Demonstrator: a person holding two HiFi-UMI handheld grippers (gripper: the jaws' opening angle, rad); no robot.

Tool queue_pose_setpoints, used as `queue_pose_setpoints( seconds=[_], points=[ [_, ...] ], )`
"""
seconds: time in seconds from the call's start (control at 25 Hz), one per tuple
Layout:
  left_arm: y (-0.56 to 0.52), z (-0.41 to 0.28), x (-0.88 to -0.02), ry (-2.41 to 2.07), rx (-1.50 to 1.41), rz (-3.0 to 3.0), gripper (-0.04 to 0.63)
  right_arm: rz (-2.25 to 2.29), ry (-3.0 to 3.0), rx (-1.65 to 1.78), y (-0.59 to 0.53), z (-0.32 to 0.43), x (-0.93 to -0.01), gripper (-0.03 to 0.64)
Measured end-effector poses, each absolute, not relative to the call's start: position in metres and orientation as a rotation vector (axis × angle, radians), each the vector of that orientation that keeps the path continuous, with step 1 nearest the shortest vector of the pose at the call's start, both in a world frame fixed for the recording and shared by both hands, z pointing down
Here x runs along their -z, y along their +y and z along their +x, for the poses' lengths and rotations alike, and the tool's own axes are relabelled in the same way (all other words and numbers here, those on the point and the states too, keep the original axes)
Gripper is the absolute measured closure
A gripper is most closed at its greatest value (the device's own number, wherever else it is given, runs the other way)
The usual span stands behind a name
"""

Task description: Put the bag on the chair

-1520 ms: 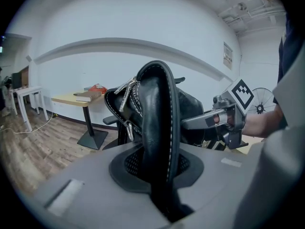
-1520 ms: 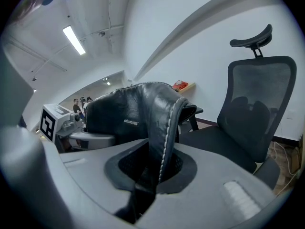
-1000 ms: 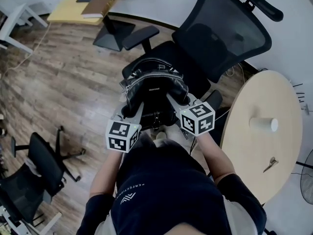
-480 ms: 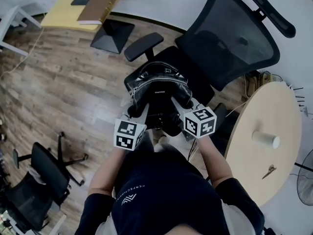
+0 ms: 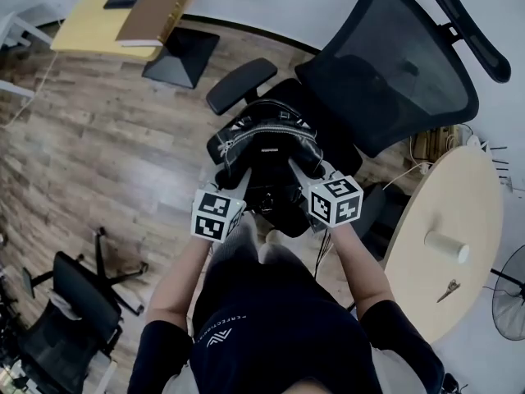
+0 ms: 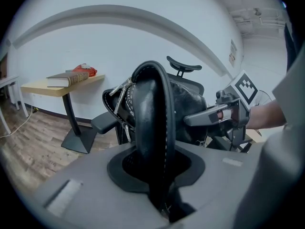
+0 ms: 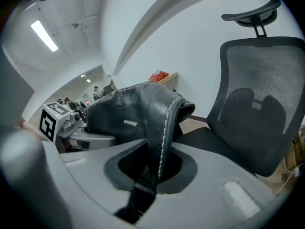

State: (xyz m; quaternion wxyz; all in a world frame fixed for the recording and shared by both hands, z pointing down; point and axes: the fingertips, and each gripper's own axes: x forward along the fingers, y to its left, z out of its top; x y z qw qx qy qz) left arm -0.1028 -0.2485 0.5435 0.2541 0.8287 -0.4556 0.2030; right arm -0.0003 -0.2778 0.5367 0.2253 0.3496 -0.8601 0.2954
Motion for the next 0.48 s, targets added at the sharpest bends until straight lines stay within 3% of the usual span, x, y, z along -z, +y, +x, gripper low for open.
queue_pose_setpoints(
  seconds=[0.48],
  points=[
    [-0.297,-0.119,-0.589,-1.183,-0.678,2.214,0.490,1.004,-2.336,-0.797,-0.320,-0.013,-0.576,0.572]
  ],
)
